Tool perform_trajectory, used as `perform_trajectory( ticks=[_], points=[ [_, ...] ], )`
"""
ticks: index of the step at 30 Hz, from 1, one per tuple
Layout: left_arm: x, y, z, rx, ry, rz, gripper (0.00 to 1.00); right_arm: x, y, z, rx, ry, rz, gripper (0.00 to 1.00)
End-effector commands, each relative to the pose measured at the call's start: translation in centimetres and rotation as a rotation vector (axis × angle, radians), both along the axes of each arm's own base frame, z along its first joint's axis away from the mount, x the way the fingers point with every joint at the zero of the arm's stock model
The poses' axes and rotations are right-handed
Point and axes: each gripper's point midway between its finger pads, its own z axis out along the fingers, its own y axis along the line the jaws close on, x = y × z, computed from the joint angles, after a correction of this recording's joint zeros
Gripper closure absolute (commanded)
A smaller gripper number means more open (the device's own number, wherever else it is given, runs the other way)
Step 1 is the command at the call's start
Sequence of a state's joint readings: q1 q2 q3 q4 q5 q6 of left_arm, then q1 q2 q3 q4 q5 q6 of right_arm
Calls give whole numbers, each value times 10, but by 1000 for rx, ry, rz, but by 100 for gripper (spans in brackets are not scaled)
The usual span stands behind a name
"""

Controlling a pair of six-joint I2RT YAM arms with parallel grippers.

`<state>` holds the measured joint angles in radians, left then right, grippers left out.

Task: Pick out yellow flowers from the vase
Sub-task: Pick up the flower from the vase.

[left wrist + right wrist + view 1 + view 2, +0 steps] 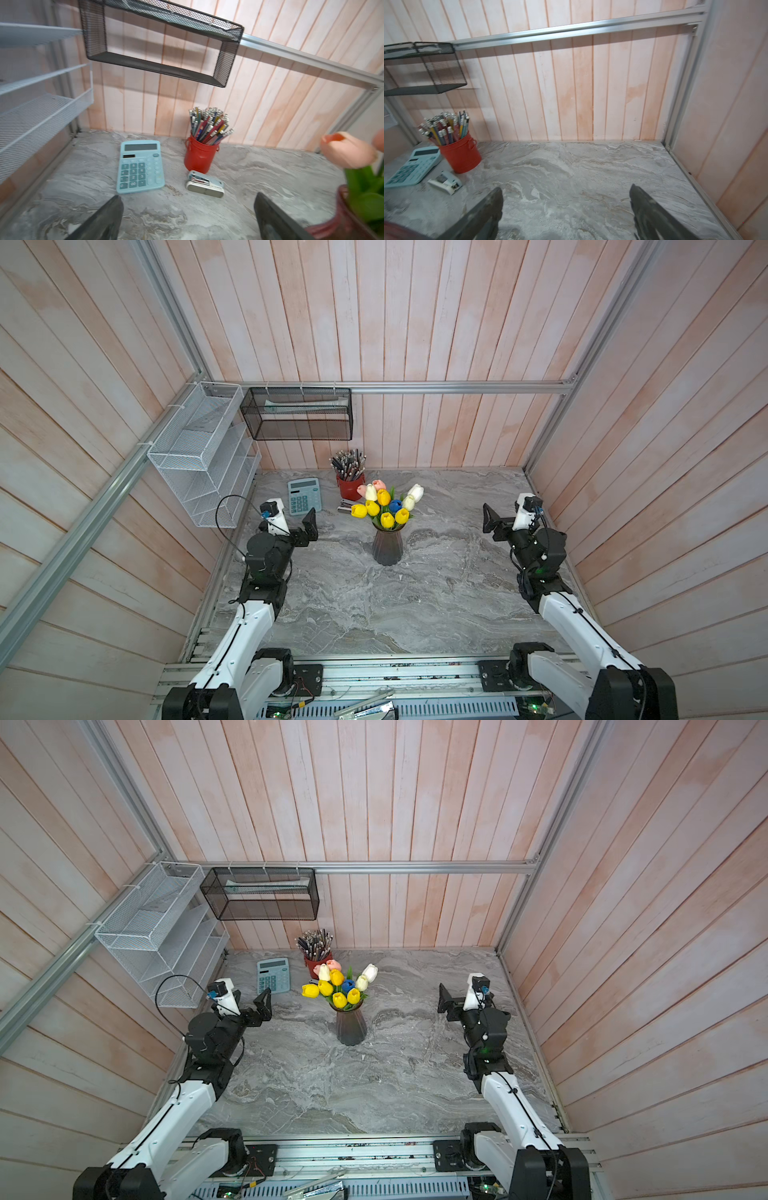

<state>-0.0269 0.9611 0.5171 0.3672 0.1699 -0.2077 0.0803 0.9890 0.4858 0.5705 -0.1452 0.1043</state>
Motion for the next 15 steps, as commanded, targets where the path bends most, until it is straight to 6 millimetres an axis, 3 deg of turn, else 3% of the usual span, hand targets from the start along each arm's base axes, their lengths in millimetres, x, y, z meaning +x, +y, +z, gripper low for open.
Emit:
perform_trajectory(
  ticks=[1,9,15],
  points=[
    [-6,-27,-7,-67,131,-150,3,-6,32,-2,-24,52,113,5],
    [-18,-58,35,-117,107,-347,8,-21,85,16,-74,62,303,8],
    [-22,-61,32,-96,151,-355,12,-30,98,21,-80,62,357,10]
  ],
)
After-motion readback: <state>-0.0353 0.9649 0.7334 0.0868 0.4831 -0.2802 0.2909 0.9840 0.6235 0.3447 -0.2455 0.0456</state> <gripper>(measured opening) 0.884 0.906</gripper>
